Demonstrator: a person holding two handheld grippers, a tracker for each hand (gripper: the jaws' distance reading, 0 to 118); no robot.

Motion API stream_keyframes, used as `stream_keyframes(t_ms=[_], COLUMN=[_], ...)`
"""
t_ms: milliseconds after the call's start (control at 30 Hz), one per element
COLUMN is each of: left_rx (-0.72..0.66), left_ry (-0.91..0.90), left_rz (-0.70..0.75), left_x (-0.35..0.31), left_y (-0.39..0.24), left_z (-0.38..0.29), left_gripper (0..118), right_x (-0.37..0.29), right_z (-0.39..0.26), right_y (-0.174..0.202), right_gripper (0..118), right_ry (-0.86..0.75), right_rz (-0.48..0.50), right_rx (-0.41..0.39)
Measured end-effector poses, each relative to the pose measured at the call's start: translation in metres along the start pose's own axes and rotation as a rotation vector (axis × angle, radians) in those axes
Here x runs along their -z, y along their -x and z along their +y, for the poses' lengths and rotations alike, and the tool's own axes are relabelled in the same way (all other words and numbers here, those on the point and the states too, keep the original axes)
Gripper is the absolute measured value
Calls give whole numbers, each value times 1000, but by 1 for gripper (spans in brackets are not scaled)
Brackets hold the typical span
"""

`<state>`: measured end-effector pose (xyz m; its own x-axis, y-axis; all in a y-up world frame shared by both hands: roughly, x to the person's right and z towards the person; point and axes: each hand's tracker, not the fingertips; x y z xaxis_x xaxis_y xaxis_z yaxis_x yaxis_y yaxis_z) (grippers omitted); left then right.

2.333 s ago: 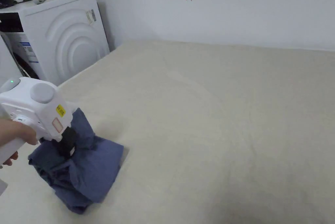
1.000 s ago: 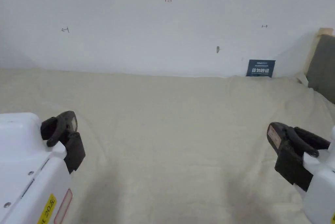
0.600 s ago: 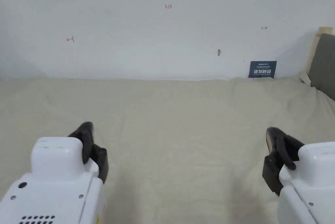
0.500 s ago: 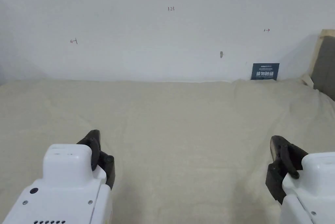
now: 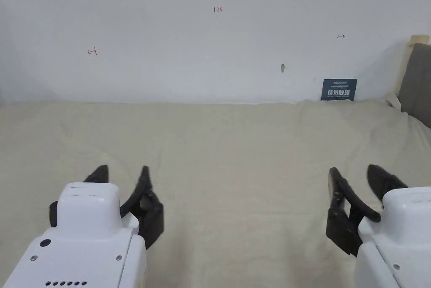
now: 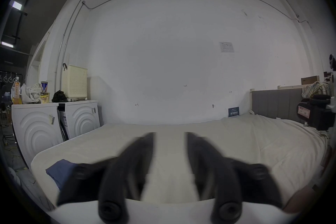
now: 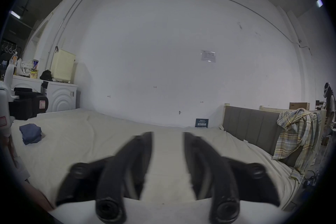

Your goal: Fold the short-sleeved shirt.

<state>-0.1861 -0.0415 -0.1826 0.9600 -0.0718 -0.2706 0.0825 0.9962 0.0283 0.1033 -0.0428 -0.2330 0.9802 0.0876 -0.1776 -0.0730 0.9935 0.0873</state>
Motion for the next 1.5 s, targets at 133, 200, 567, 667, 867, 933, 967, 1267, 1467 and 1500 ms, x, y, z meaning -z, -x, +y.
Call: stream_keyframes(t_ms=[133,200,567,667,867,933,967,1267,1467,1500], left_rx=[-4,-4,-123,-62,-122,-110,-108,-74,-117,-120], left_ry=[20,0,89,106,131,135,133,103,105,106], left_rz=[-3,0,-84,29,-28,-29,-29,-31,-19,-25], left_x=[0,-3,16,21,24,24,24,20,22,23], left_y=[0,0,17,13,18,17,17,9,9,10], left_z=[-1,-2,6,2,0,0,0,0,2,1], left_gripper=[117,118,118,118,118,118,118,118,118,118], right_x=[4,4,8,9,15,17,18,21,20,20], right_z=[-2,-2,1,1,-1,-3,-3,-6,-4,-4], right_y=[-1,-1,-8,-7,-2,0,0,2,0,-1], right_gripper=[104,104,104,104,104,104,104,104,104,104], right_ry=[30,27,38,47,72,85,93,124,126,125], right_rz=[-13,-37,-68,-59,-40,-31,-20,-8,-14,-15], right_rx=[19,21,33,25,30,24,24,36,57,62])
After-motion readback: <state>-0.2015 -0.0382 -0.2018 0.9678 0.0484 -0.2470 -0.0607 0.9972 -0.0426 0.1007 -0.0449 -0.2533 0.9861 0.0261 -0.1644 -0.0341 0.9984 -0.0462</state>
